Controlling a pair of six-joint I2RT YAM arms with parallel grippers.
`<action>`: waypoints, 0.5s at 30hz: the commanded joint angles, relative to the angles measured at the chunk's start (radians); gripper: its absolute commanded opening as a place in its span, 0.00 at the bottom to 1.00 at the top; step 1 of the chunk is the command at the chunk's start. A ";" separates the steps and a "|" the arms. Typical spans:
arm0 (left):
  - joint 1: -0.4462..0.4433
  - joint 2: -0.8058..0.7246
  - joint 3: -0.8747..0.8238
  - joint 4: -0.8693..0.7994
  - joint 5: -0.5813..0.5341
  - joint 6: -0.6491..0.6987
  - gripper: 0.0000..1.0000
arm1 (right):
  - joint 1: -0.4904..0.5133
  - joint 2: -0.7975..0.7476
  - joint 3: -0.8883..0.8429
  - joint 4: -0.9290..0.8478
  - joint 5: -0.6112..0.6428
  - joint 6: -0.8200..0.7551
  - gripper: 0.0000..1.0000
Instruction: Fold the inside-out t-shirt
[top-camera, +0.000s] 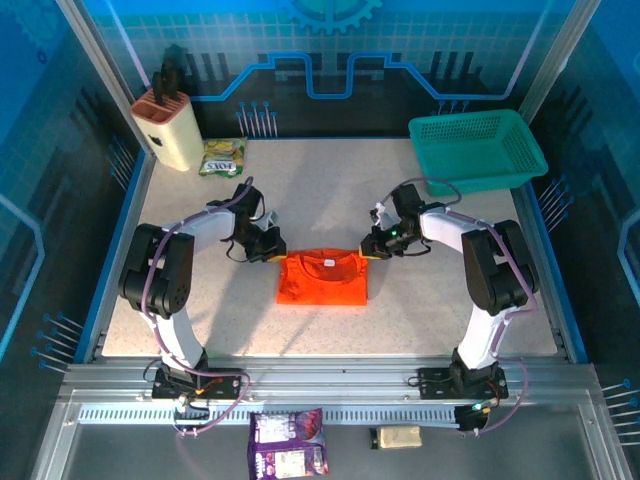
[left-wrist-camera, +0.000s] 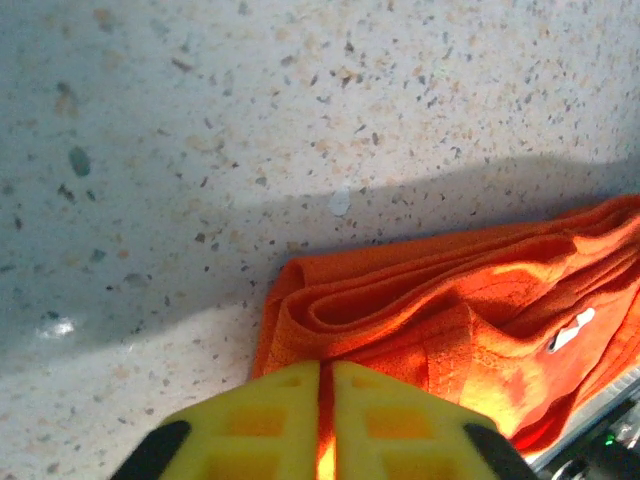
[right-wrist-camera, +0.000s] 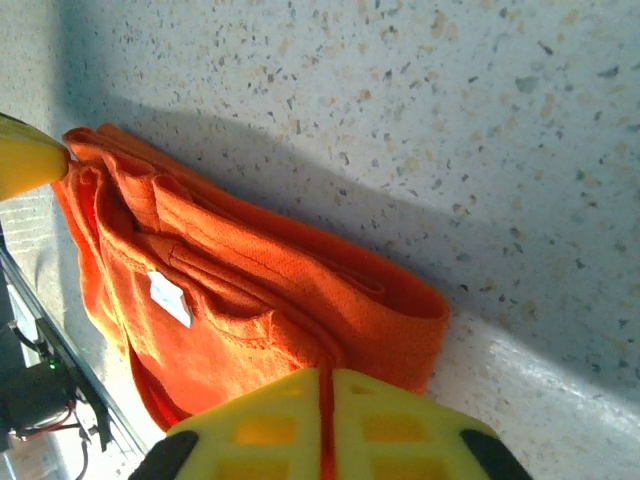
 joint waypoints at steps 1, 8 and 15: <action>0.007 -0.063 0.009 -0.003 0.012 -0.020 0.02 | 0.000 -0.055 -0.006 -0.030 -0.027 0.006 0.00; 0.006 -0.130 0.034 -0.016 -0.029 -0.048 0.00 | 0.013 -0.150 0.029 -0.084 0.011 0.035 0.00; 0.006 -0.063 0.067 0.018 -0.066 -0.055 0.00 | 0.011 -0.092 0.060 -0.060 0.065 0.066 0.00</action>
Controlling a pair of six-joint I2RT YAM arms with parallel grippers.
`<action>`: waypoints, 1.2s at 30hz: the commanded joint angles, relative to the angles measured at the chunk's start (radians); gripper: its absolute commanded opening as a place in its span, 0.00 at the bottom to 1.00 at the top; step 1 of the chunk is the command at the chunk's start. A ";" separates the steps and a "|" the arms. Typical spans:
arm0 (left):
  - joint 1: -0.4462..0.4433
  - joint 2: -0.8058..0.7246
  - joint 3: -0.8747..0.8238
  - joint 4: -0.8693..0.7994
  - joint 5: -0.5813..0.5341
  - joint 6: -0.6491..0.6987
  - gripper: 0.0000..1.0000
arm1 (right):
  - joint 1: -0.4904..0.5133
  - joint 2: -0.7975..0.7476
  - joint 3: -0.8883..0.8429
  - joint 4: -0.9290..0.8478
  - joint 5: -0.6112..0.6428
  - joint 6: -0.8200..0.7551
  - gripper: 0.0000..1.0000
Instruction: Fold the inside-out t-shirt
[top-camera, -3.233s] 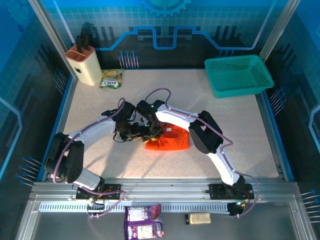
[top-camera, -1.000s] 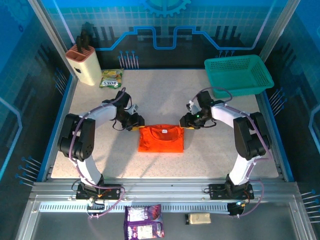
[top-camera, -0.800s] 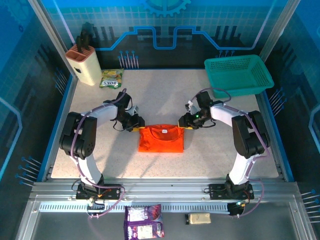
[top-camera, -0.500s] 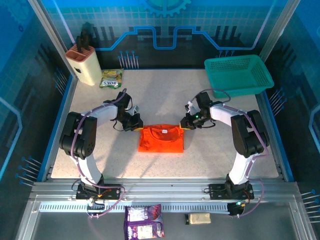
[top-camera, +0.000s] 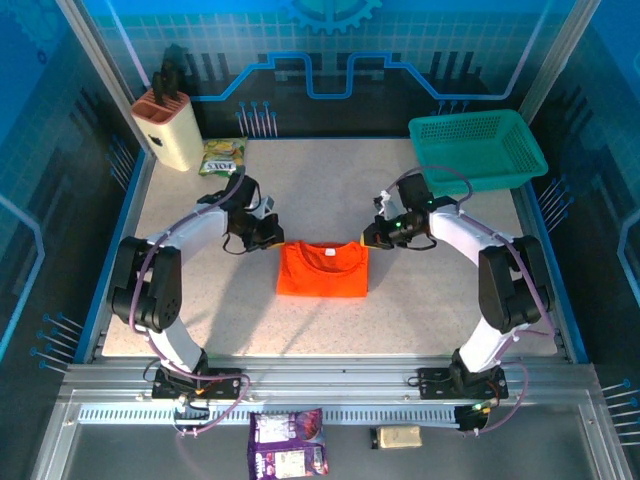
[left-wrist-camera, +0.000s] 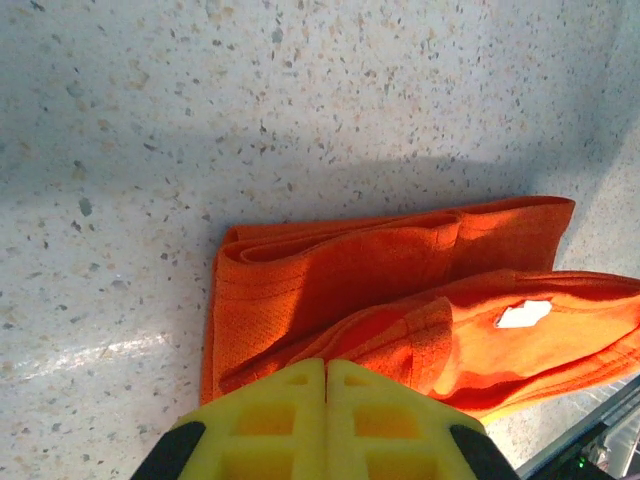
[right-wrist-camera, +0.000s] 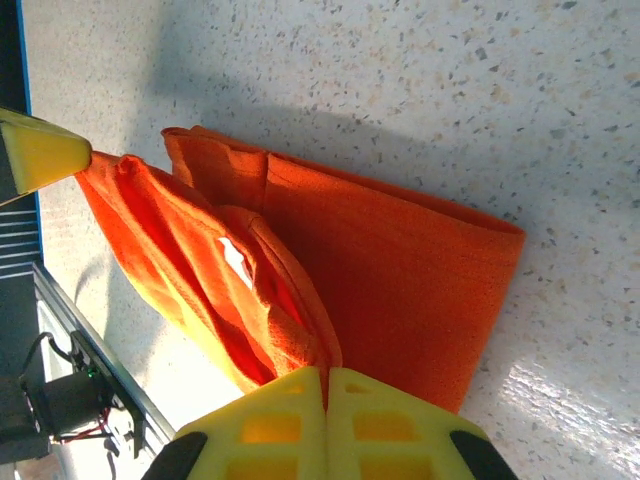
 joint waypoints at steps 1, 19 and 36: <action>0.007 0.054 0.035 0.026 -0.032 -0.012 0.00 | 0.009 0.056 0.028 0.007 0.045 0.031 0.00; 0.017 0.170 0.159 -0.006 -0.158 -0.014 0.20 | -0.011 0.115 0.000 0.127 0.067 0.109 0.18; -0.009 0.036 -0.038 -0.077 -0.083 0.030 0.40 | 0.082 0.000 -0.153 0.138 0.000 0.196 0.54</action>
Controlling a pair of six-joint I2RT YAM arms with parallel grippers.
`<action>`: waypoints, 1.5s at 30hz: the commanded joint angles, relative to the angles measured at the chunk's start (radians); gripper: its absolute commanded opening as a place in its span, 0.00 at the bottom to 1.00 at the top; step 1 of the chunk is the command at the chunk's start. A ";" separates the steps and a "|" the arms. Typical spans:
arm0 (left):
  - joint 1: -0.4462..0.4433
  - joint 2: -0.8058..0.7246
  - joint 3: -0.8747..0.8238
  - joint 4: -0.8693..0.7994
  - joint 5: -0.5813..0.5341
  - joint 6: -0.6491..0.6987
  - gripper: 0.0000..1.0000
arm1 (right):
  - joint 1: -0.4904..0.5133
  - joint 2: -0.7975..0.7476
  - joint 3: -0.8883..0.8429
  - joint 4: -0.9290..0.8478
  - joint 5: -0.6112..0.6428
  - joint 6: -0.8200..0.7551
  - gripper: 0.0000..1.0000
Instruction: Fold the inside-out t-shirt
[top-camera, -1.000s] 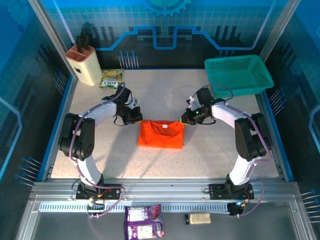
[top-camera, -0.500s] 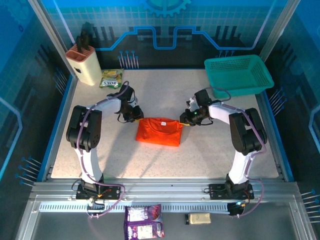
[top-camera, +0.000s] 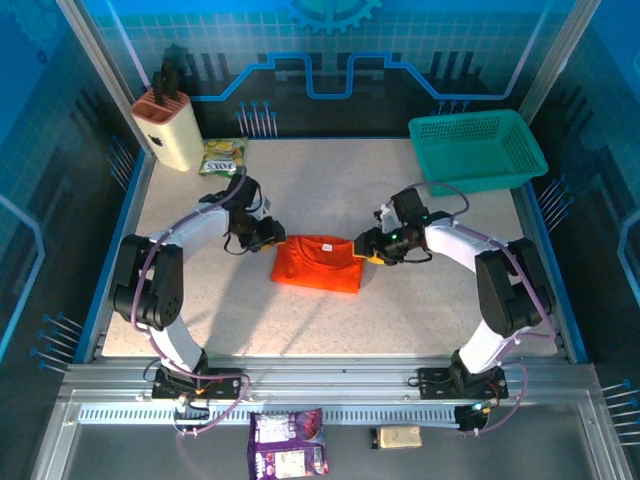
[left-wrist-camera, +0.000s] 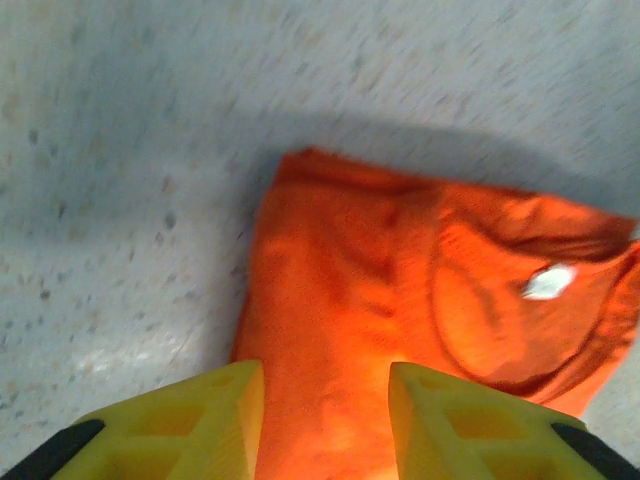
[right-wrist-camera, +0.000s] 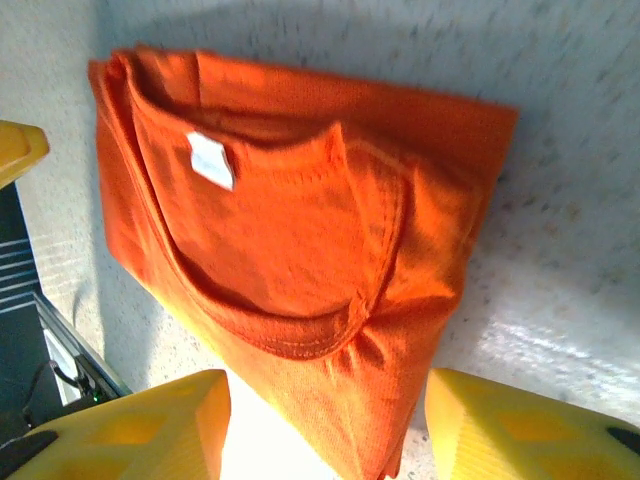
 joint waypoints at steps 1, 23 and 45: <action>-0.003 0.027 -0.032 -0.045 0.012 0.037 0.41 | 0.034 0.030 -0.011 0.018 -0.028 0.023 0.54; -0.030 0.131 -0.013 0.017 0.083 0.044 0.12 | 0.059 0.017 0.006 -0.042 0.010 -0.004 0.54; 0.186 0.176 0.168 -0.153 -0.593 0.124 0.00 | 0.060 0.029 0.061 -0.173 0.006 -0.099 0.53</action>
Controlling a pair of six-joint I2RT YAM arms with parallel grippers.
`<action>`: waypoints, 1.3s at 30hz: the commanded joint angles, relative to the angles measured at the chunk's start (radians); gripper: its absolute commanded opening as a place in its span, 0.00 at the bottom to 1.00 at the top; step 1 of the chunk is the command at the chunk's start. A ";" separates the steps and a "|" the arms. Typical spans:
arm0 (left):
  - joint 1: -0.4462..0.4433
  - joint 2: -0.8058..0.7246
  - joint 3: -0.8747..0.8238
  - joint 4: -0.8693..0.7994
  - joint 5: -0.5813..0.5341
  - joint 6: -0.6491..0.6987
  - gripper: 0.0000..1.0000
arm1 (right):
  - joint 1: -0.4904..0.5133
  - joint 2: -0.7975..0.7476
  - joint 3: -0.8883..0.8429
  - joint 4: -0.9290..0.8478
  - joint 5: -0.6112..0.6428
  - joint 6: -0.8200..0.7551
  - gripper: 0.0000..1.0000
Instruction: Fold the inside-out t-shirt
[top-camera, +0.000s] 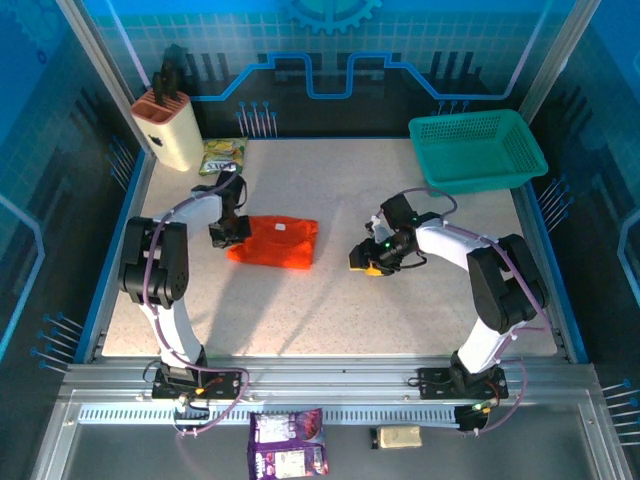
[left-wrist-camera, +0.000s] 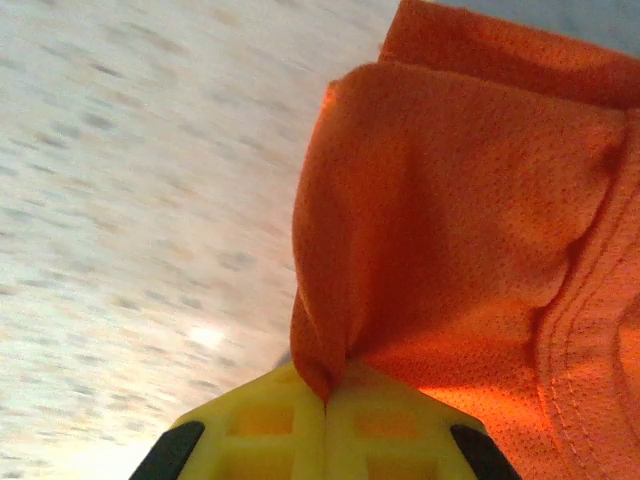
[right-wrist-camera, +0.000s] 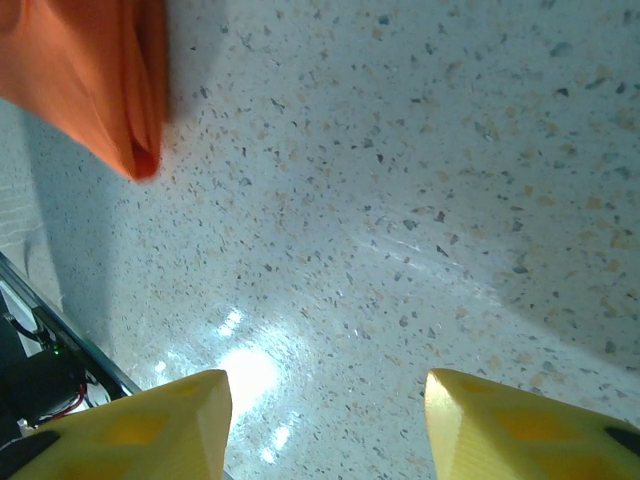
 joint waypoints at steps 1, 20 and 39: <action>0.061 0.023 0.046 -0.024 -0.150 0.029 0.00 | 0.012 -0.005 0.037 -0.065 -0.007 -0.039 0.53; 0.318 0.193 0.351 0.035 -0.374 0.173 0.01 | 0.046 0.009 0.059 -0.115 -0.006 -0.025 0.53; 0.402 0.225 0.464 0.074 -0.346 0.175 0.18 | 0.082 -0.003 0.112 -0.159 0.021 0.003 0.53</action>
